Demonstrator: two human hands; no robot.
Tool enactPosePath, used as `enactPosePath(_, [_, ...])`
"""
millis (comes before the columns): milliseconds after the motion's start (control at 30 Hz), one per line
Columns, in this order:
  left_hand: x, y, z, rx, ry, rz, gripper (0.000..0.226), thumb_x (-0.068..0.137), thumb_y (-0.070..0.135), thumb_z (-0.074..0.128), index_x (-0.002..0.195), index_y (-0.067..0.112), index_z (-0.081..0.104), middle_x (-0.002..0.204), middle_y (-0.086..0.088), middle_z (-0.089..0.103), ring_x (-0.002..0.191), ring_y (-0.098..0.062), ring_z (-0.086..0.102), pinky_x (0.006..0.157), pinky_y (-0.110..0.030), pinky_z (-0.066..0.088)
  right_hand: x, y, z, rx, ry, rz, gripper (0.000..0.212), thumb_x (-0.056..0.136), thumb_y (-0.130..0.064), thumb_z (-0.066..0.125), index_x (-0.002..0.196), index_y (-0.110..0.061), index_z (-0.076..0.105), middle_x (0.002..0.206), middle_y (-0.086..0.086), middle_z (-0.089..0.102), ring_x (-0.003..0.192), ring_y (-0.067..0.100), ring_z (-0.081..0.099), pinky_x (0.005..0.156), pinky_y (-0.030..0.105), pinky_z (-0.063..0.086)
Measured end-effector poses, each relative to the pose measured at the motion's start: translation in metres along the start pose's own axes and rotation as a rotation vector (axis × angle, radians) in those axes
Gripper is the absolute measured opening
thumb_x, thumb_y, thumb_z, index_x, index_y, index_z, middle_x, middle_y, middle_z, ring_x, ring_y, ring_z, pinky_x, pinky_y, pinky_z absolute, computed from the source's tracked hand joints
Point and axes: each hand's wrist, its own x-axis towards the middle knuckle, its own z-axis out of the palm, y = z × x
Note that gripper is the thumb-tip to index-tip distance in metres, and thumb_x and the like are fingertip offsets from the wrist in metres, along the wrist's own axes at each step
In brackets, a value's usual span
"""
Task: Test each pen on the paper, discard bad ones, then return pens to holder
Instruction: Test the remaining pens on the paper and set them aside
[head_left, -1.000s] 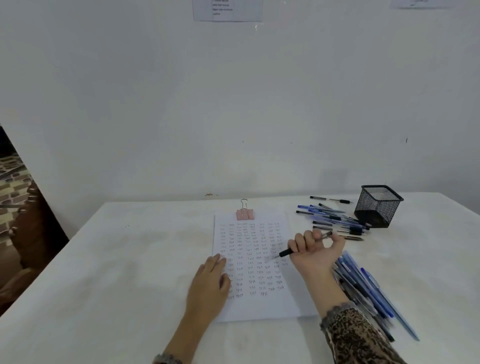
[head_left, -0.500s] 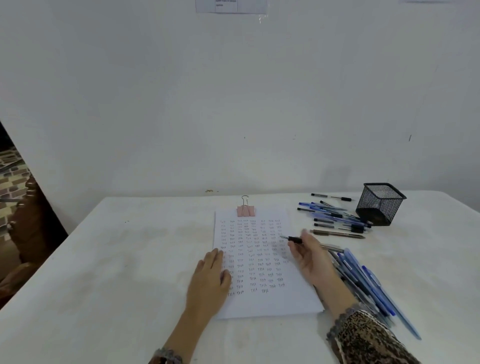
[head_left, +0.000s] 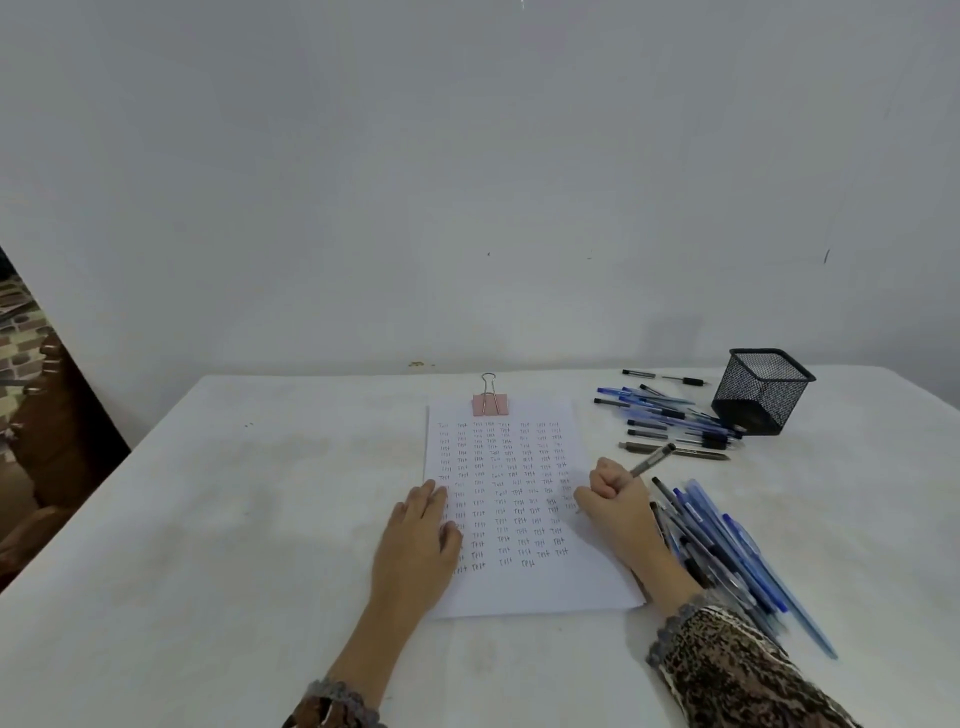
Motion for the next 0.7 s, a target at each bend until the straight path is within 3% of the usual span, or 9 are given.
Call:
enactPosePath(133, [0.0012, -0.0002, 0.0017, 0.021, 0.007, 0.006, 0.049, 0.096, 0.029, 0.027, 0.143, 0.015, 0.027, 0.152, 0.002, 0.021, 0.139, -0.012, 0.019, 0.114, -0.022, 0.006, 0.0020, -0.0018, 0.0010, -0.044, -0.055, 0.026, 0.052, 0.071, 0.023, 0.048, 0.051, -0.018, 0.022, 0.060, -0.002, 0.023, 0.047, 0.002, 0.022, 0.054, 0.011, 0.027])
enactPosePath(267, [0.0012, 0.0000, 0.0019, 0.012, 0.006, -0.010, 0.048, 0.097, 0.026, 0.031, 0.144, 0.016, 0.026, 0.153, 0.003, 0.019, 0.140, -0.012, 0.016, 0.114, -0.023, 0.005, 0.0034, -0.0021, 0.0022, -0.073, -0.105, 0.033, 0.050, 0.071, 0.020, 0.051, 0.051, -0.017, 0.023, 0.062, -0.003, 0.024, 0.049, 0.003, 0.024, 0.052, 0.011, 0.026])
enactPosePath(433, [-0.0002, 0.0009, 0.0012, -0.003, 0.000, -0.011, 0.051, 0.095, 0.030, 0.025, 0.143, 0.014, 0.028, 0.153, 0.001, 0.020, 0.140, -0.012, 0.017, 0.114, -0.023, 0.005, 0.0025, 0.0003, 0.0020, -0.082, -0.035, 0.007, 0.053, 0.070, 0.019, 0.051, 0.051, -0.020, 0.021, 0.050, -0.014, 0.023, 0.052, 0.004, 0.023, 0.062, 0.004, 0.031])
enactPosePath(567, [-0.0001, 0.0007, 0.0015, -0.015, 0.019, -0.002, 0.048, 0.097, 0.023, 0.033, 0.143, 0.014, 0.027, 0.153, 0.001, 0.020, 0.141, -0.011, 0.016, 0.114, -0.022, 0.004, 0.0038, -0.0023, 0.0022, -0.115, -0.099, 0.016, 0.048, 0.071, 0.018, 0.052, 0.052, -0.016, 0.024, 0.061, -0.002, 0.025, 0.053, 0.008, 0.023, 0.058, 0.008, 0.033])
enactPosePath(700, [-0.0005, 0.0008, 0.0010, -0.024, 0.033, 0.000, 0.047, 0.096, 0.023, 0.034, 0.143, 0.014, 0.029, 0.153, 0.002, 0.021, 0.140, -0.010, 0.016, 0.113, -0.021, 0.004, 0.0010, -0.0019, 0.0007, -0.105, -0.047, 0.024, 0.049, 0.071, 0.017, 0.053, 0.051, -0.017, 0.024, 0.061, -0.001, 0.025, 0.046, 0.002, 0.023, 0.055, 0.010, 0.031])
